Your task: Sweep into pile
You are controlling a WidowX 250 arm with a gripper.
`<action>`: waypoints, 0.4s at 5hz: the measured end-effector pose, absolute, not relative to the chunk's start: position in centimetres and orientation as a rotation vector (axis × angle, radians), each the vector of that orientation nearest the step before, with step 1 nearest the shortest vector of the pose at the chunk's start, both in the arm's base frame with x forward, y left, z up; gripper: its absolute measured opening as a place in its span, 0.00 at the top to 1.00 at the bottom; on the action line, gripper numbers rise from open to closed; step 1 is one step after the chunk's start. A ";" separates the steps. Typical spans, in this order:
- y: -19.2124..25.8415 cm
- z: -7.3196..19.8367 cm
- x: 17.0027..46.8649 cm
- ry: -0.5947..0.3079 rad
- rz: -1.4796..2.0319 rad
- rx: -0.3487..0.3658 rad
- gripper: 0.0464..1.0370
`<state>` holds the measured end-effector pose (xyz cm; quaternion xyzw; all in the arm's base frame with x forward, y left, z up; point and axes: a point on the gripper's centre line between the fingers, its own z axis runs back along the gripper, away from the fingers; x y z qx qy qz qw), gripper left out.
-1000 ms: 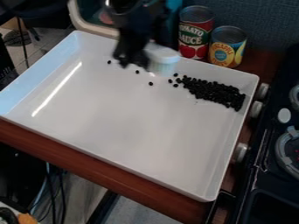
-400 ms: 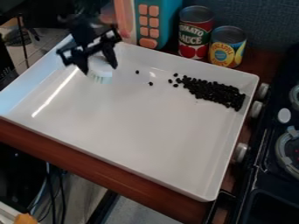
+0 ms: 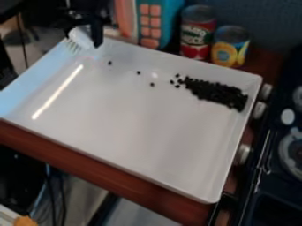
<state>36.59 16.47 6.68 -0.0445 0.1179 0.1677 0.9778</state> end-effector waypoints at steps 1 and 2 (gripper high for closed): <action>16.6 5.7 36.8 0.243 0.275 -0.073 0.41; 16.4 4.4 36.2 0.252 0.255 -0.095 0.41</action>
